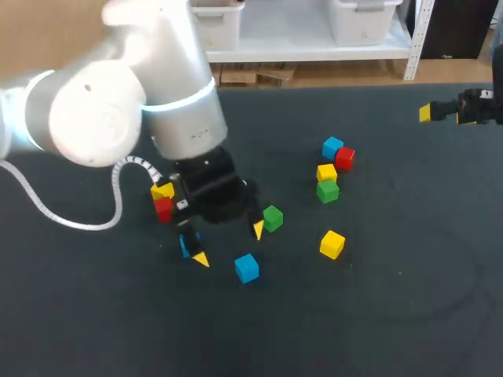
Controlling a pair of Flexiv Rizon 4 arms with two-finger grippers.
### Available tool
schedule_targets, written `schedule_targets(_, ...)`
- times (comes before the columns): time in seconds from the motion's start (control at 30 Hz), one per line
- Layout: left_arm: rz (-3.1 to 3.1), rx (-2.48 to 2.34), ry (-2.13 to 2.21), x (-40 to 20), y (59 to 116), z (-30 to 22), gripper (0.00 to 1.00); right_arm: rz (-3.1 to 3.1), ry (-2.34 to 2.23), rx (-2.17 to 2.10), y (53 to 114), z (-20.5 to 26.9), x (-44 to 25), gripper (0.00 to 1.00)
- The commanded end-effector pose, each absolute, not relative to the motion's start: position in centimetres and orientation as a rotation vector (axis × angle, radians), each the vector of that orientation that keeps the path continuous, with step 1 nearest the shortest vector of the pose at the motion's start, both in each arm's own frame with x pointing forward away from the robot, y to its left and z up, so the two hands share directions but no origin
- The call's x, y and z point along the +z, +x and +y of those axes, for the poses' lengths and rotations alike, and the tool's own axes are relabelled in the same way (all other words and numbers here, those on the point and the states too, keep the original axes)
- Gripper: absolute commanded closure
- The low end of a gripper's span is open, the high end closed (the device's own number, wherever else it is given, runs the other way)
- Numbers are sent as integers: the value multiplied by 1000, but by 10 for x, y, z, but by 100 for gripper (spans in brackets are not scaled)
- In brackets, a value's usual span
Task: Place the blue cubes, place green cubes on the blue cubes, place the yellow cubes on the green cubes, then place the red cubes on the yellow cubes, and place purple cube on the red cubes.
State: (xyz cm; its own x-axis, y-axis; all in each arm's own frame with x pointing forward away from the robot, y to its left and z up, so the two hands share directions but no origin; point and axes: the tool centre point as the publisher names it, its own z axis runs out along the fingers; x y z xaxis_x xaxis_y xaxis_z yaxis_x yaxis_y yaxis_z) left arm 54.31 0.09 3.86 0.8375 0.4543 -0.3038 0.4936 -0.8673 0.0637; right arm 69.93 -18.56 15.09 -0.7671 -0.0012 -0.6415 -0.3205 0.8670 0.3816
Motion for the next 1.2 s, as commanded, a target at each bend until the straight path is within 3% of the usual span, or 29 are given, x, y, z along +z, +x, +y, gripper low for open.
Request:
schedule_targets(0.03, 748, -441, 2873, 26, 549, -10, 0, 2376, -230, 632, 699, -185, 151, 0)
schedule_targets(0.63, 796, -515, 2865, -2, 545, -22, 0, 2376, -230, 632, 699, -185, 151, 0)
schedule_targets(0.7, 804, -520, 2866, -5, 546, -23, 21, 2376, -230, 632, 699, -185, 151, 0)
schedule_targets(0.73, 805, -524, 2865, -6, 546, -24, 25, 2376, -230, 632, 699, -185, 151, 0)
schedule_targets(0.77, 806, -527, 2865, -6, 546, -24, 51, 2376, -230, 632, 699, -185, 151, 0)
schedule_targets(0.9, 811, -540, 2867, -9, 546, -25, 78, 2376, -230, 632, 699, -185, 151, 0)
schedule_targets(0.97, 813, -546, 2871, -10, 546, -26, 82, 2376, -230, 632, 699, -185, 151, 0)
schedule_targets(1.0, 813, -548, 2871, -10, 546, -26, 100, 2376, -230, 632, 699, -185, 151, 0)
schedule_targets(1.2, 811, -556, 2875, -8, 545, -26, 100, 2376, -230, 632, 699, -185, 151, 0)
